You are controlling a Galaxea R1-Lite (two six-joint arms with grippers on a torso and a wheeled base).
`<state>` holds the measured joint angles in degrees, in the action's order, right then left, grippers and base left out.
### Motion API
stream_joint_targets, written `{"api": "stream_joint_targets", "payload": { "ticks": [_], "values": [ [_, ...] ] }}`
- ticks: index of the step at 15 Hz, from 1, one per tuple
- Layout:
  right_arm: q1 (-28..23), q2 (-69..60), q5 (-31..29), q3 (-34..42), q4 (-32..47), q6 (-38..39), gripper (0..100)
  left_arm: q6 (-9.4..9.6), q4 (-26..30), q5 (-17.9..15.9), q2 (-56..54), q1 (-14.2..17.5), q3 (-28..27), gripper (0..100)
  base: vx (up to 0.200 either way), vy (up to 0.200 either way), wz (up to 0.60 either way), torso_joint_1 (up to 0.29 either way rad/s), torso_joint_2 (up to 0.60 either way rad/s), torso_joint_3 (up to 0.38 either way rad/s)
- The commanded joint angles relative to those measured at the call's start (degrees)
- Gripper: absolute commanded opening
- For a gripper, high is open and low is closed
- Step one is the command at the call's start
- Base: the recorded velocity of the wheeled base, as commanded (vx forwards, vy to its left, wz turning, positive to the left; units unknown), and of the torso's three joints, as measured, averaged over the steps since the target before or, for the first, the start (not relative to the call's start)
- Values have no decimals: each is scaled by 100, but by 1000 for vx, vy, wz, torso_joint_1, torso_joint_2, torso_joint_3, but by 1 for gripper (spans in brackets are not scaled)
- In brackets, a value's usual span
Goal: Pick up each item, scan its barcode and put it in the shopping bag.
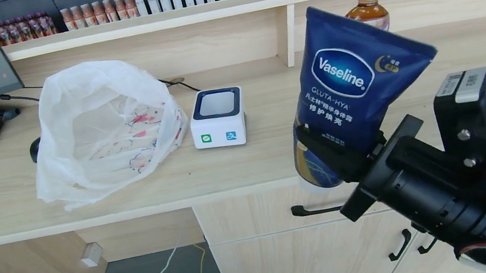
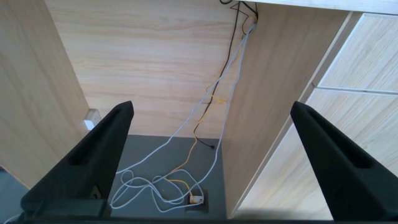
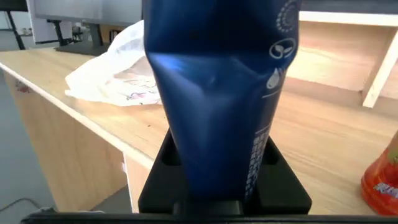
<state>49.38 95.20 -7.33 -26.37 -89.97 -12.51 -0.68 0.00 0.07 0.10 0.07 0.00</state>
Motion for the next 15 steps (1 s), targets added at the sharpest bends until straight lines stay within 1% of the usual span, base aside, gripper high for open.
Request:
{"api": "stream_joint_targets", "payload": {
  "ticks": [1, 2, 3, 5, 7, 8, 9, 11, 15],
  "values": [
    [-351, 104, -50, -35, -3, 372, 0, -2, 0, 1, -1, 1, 0, 100, 0, 0, 0, 0, 0, 0],
    [-456, 131, -58, -97, -3, 653, 0, -2, 0, 1, -1, 1, 0, 100, 0, 0, 0, 0, 0, 0],
    [-614, 201, -50, -123, -3, 759, 0, -2, 0, 1, -1, 1, 0, 100, 0, 0, 0, 0, 0, 0],
    [-851, 315, -129, -61, -3, 776, 0, -2, 0, 1, -1, 1, 0, 100, 0, 0, 0, 0, 0, 0],
    [-1159, 500, -507, -351, -3, 899, 0, -2, 0, 1, -1, 1, 0, 100, 0, 0, 0, 0, 0, 0],
    [-1212, 561, -735, -580, -3, 1022, 0, -2, 0, 1, -1, 1, 0, 100, 0, 0, 0, 0, 0, 0],
    [-1229, 623, -990, -975, -3, 1057, 0, 24, 0, 1, -1, -7, 0, 100, 0, 0, 0, 0, 0, 0],
    [-1247, 667, -1052, -1309, 49, 1057, 0, 24, 0, 1, -1, 1, 0, 100, 0, 0, 0, 0, 0, 0],
    [-1309, 834, -1043, -1749, 67, 1057, 0, -2, 0, 1, -1, 1, 0, 100, 0, 0, 0, 0, 0, 0]
  ]
}}
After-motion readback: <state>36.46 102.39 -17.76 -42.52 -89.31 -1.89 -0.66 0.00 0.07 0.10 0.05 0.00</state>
